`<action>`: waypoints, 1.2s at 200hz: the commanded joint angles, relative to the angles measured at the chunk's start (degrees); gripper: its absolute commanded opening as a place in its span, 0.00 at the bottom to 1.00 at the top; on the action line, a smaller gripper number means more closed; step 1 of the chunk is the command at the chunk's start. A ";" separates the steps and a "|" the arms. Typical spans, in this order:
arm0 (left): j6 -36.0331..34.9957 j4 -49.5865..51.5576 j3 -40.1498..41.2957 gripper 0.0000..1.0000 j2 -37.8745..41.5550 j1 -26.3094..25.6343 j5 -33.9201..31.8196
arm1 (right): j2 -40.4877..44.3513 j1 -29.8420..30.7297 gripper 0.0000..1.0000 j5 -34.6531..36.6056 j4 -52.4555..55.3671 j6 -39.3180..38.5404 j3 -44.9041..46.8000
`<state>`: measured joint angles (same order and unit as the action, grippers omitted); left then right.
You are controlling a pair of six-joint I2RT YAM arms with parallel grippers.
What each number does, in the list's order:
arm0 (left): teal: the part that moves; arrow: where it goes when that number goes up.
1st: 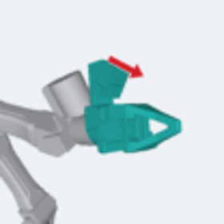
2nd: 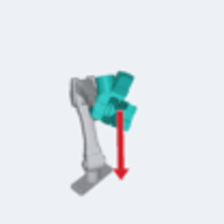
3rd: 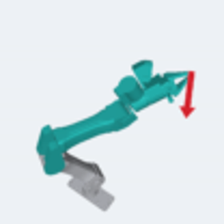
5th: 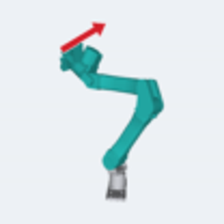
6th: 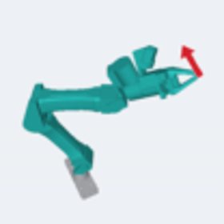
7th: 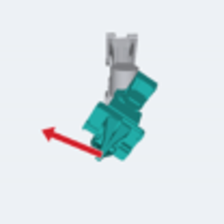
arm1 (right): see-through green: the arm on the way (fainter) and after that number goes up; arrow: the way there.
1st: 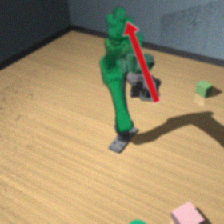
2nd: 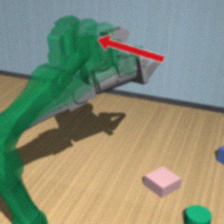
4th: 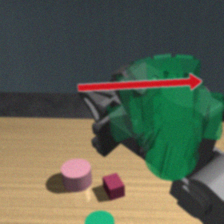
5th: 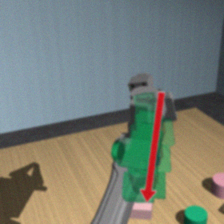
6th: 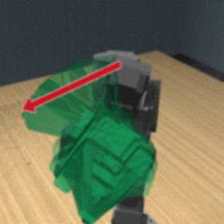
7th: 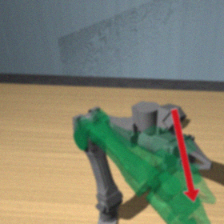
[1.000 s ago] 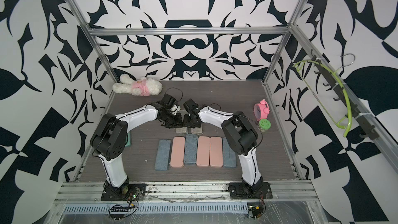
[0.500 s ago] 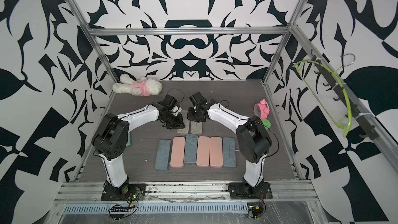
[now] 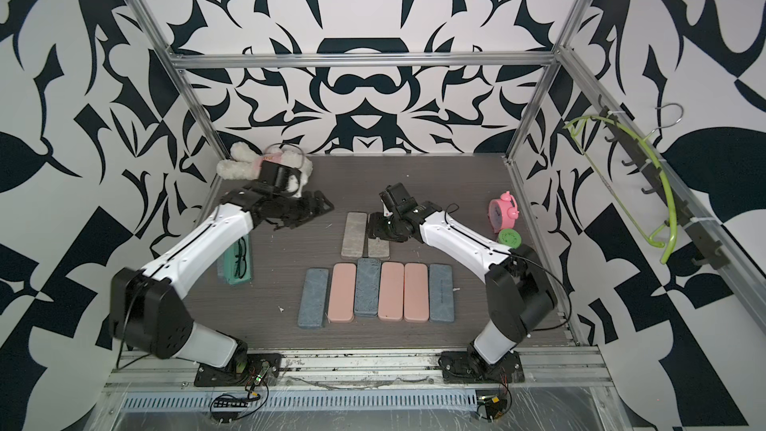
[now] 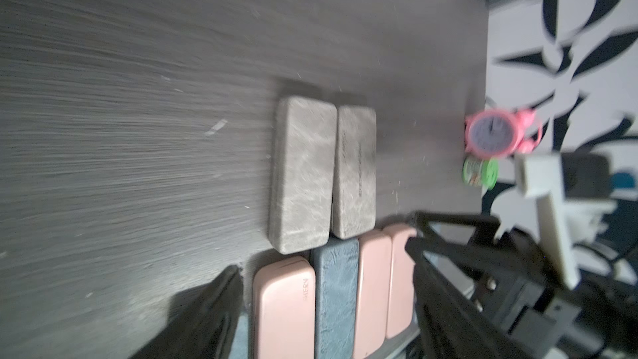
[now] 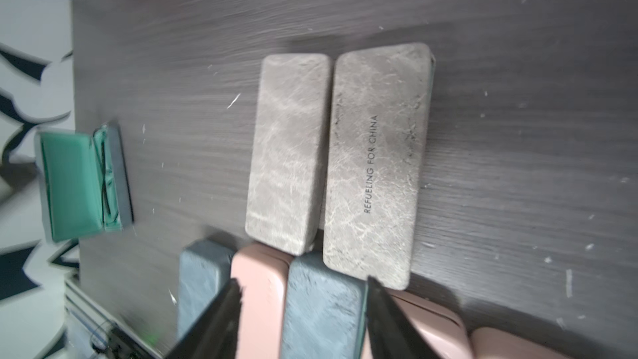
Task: Close the glasses case
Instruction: Close the glasses case at the center of the board, then move the glasses case to the center of the board.
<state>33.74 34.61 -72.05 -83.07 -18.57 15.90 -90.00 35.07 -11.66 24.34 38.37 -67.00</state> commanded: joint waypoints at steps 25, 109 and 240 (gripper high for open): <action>-4.95 13.91 2.11 0.96 3.36 15.23 -8.56 | 7.41 0.85 0.81 -5.38 -7.72 -4.09 6.64; -0.88 13.53 7.92 1.00 4.63 42.54 -12.36 | 7.48 1.41 0.84 -8.95 -10.18 -5.41 9.40; -1.72 5.45 14.98 0.99 -5.17 45.76 -3.83 | 9.96 1.49 0.82 -8.54 -10.44 -4.53 8.14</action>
<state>31.97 42.48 -58.17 -87.00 27.86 9.32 -83.13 36.27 -20.34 14.96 34.09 -57.19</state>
